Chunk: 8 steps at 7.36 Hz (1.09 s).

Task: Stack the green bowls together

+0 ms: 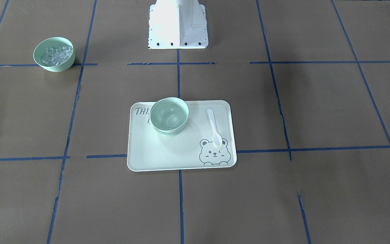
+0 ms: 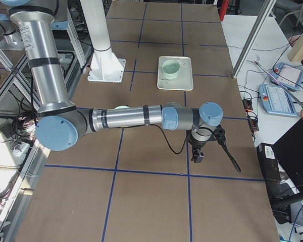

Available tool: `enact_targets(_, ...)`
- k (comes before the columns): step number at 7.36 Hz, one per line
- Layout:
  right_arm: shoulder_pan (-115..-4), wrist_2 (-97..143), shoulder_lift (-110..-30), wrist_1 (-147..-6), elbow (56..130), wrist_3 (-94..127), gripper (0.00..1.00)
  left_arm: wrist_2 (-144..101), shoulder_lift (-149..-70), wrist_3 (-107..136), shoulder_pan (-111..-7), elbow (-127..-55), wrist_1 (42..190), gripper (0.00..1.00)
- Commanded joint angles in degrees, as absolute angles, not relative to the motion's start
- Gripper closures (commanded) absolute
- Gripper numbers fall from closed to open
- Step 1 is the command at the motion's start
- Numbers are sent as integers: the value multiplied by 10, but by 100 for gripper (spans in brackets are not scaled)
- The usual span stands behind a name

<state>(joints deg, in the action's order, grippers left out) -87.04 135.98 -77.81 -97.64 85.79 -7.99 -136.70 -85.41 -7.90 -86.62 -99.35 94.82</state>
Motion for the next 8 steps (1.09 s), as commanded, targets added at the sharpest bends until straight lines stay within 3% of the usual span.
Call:
enact_targets(1, -870, 1361, -776, -982, 858, -80, 0, -1368, -853, -76, -866, -990, 947, 0)
enact_targets(8, -870, 1373, -787, -977, 859, -79, 0, -1367, -867, -74, -865, -973, 947, 0)
